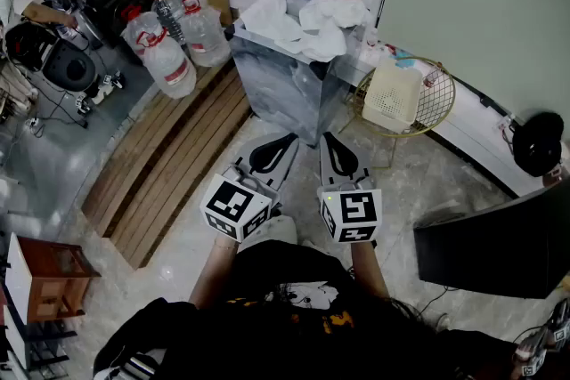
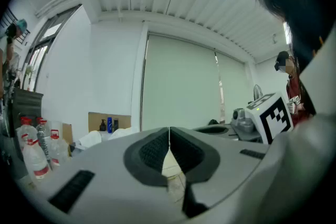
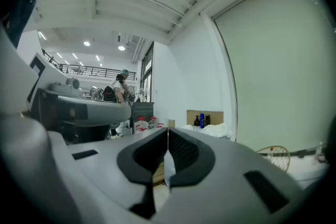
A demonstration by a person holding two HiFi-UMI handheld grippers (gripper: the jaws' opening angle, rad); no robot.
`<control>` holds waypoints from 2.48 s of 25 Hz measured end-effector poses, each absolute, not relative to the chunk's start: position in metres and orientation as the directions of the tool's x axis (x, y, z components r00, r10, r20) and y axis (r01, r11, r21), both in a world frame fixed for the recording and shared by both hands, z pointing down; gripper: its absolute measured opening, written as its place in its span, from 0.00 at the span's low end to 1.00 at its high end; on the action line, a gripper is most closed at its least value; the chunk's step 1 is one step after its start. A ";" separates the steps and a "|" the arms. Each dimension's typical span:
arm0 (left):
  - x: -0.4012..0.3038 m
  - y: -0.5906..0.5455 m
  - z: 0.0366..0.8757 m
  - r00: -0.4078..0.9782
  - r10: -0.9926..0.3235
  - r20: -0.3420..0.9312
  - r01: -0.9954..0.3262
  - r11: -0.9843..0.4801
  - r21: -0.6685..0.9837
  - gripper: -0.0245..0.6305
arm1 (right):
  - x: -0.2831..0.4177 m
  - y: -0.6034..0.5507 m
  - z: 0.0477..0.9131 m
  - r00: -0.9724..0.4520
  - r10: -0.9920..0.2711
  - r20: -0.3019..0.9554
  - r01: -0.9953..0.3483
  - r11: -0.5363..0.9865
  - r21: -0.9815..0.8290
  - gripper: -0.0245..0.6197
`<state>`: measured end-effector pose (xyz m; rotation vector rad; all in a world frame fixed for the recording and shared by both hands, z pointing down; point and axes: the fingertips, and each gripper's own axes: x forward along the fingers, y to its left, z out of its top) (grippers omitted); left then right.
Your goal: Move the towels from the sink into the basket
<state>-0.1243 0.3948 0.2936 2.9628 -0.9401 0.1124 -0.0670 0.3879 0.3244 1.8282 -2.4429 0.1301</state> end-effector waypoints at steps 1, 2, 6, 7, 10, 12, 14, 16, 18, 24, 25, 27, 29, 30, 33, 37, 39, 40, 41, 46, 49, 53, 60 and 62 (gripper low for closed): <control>-0.123 0.393 0.294 0.815 -0.574 0.080 -0.576 -0.818 0.006 0.05 | -0.066 0.387 0.325 -0.281 -0.952 0.119 -0.959 0.281 -0.018 0.05; -0.121 0.391 0.294 0.816 -0.573 0.081 -0.575 -0.818 0.005 0.05 | -0.065 0.385 0.325 -0.282 -0.952 0.117 -0.959 0.282 -0.021 0.05; -0.116 0.382 0.296 0.819 -0.567 0.093 -0.569 -0.822 0.003 0.05 | -0.061 0.375 0.323 -0.289 -0.952 0.096 -0.957 0.286 -0.041 0.05; -0.115 0.379 0.298 0.819 -0.565 0.097 -0.568 -0.823 0.004 0.05 | -0.061 0.371 0.323 -0.291 -0.952 0.092 -0.956 0.288 -0.048 0.05; -0.114 0.365 0.304 0.819 -0.564 0.104 -0.568 -0.823 0.014 0.05 | -0.060 0.356 0.325 -0.298 -0.951 0.087 -0.954 0.294 -0.064 0.05; -0.114 0.352 0.307 0.820 -0.562 0.105 -0.567 -0.823 0.023 0.05 | -0.059 0.345 0.329 -0.300 -0.950 0.090 -0.953 0.294 -0.069 0.05; -0.114 0.336 0.312 0.824 -0.557 0.104 -0.562 -0.826 0.031 0.05 | -0.058 0.330 0.333 -0.297 -0.950 0.096 -0.954 0.290 -0.076 0.05; -0.115 0.315 0.317 0.830 -0.548 0.104 -0.553 -0.832 0.037 0.05 | -0.059 0.311 0.338 -0.292 -0.951 0.100 -0.955 0.284 -0.086 0.05; -0.117 0.292 0.323 0.836 -0.539 0.102 -0.546 -0.837 0.044 0.05 | -0.061 0.290 0.343 -0.285 -0.953 0.105 -0.957 0.276 -0.090 0.05; -0.125 0.213 0.321 0.868 -0.486 0.098 -0.493 -0.868 0.061 0.05 | -0.066 0.217 0.341 -0.222 -0.968 0.119 -0.973 0.212 -0.092 0.05; -0.128 0.202 0.320 0.876 -0.474 0.095 -0.480 -0.875 0.066 0.05 | -0.068 0.206 0.341 -0.210 -0.970 0.122 -0.975 0.199 -0.097 0.05; -0.136 0.182 0.319 0.891 -0.446 0.086 -0.452 -0.889 0.069 0.05 | -0.074 0.185 0.342 -0.185 -0.974 0.128 -0.980 0.172 -0.103 0.05; -0.144 0.161 0.319 0.905 -0.418 0.083 -0.423 -0.904 0.064 0.05 | -0.082 0.163 0.344 -0.158 -0.979 0.132 -0.984 0.144 -0.104 0.05; -0.148 0.151 0.319 0.910 -0.407 0.083 -0.412 -0.909 0.064 0.05 | -0.085 0.153 0.345 -0.145 -0.980 0.136 -0.986 0.131 -0.102 0.05; -0.156 0.117 0.319 0.923 -0.377 0.079 -0.382 -0.922 0.067 0.05 | -0.092 0.121 0.346 -0.111 -0.983 0.143 -0.991 0.099 -0.087 0.05; -0.166 0.082 0.317 0.935 -0.349 0.066 -0.353 -0.933 0.065 0.05 | -0.102 0.090 0.346 -0.072 -0.986 0.152 -0.997 0.066 -0.045 0.05; -0.171 0.070 0.318 0.939 -0.340 0.060 -0.344 -0.936 0.075 0.05 | -0.106 0.080 0.347 -0.058 -0.986 0.159 -0.998 0.055 -0.027 0.05; -0.172 0.066 0.319 0.940 -0.336 0.057 -0.339 -0.937 0.081 0.05 | -0.108 0.075 0.346 -0.054 -0.985 0.162 -0.998 0.051 -0.024 0.05; -0.173 0.062 0.320 0.942 -0.331 0.055 -0.335 -0.938 0.086 0.05 | -0.108 0.071 0.346 -0.051 -0.985 0.163 -0.999 0.048 -0.024 0.05; -0.171 0.047 0.328 0.946 -0.319 0.048 -0.323 -0.939 0.120 0.05 | -0.105 0.055 0.349 -0.049 -0.985 0.165 -0.998 0.043 -0.039 0.05; -0.169 0.038 0.334 0.947 -0.315 0.057 -0.320 -0.938 0.136 0.05 | -0.098 0.046 0.349 -0.045 -0.986 0.160 -0.998 0.038 -0.050 0.05; -0.160 0.026 0.341 0.948 -0.310 0.069 -0.317 -0.937 0.150 0.05 | -0.074 0.028 0.349 -0.042 -0.988 0.146 -0.997 0.031 -0.078 0.05; -0.129 -0.010 0.350 0.943 -0.319 0.094 -0.330 -0.934 0.138 0.05 | -0.005 -0.025 0.349 -0.032 -0.987 0.155 -0.999 0.031 -0.011 0.06; -0.117 -0.023 0.351 0.941 -0.323 0.103 -0.335 -0.932 0.137 0.05 | 0.018 -0.045 0.351 -0.039 -0.984 0.173 -0.999 0.042 0.018 0.10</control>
